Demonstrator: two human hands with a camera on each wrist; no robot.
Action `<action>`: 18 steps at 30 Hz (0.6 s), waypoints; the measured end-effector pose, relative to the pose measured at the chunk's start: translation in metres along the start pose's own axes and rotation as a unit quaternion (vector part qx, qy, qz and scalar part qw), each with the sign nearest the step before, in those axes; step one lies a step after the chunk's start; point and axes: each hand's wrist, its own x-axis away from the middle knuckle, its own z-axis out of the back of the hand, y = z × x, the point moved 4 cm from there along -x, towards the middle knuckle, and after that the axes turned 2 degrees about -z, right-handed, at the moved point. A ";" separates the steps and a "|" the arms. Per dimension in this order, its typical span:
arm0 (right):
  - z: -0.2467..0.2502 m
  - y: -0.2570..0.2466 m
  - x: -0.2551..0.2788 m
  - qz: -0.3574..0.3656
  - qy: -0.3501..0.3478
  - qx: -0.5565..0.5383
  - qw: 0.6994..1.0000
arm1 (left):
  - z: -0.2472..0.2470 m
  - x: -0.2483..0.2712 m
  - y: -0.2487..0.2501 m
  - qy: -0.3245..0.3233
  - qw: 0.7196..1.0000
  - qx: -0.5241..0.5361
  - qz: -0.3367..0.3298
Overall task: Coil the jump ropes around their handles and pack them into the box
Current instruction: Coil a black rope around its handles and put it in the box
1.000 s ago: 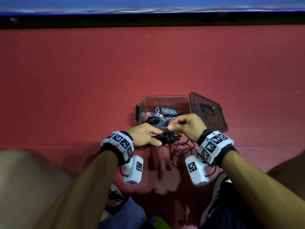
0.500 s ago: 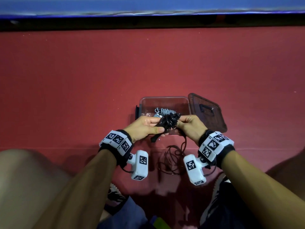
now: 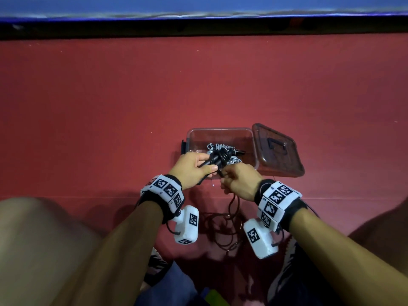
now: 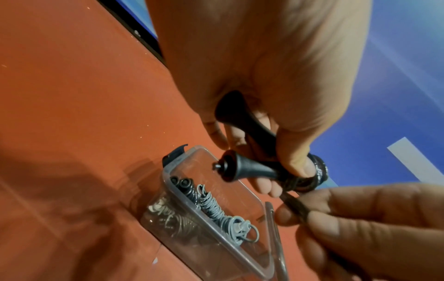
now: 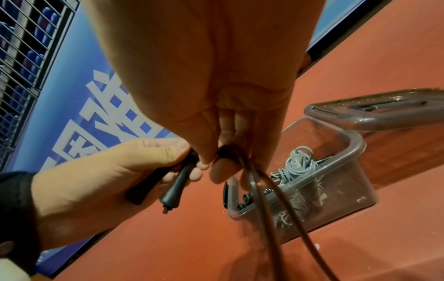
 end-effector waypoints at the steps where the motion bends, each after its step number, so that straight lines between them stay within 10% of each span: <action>1: 0.002 0.000 -0.001 0.002 0.008 0.000 1.000 | 0.000 -0.001 0.001 0.007 1.000 -0.022 0.000; 11: 0.008 -0.008 0.002 0.019 -0.006 0.052 0.998 | -0.010 0.005 0.007 -0.013 0.916 -0.401 0.011; 18: 0.011 -0.007 -0.001 0.031 -0.007 0.091 0.995 | -0.020 0.011 0.016 -0.106 0.884 -0.456 -0.004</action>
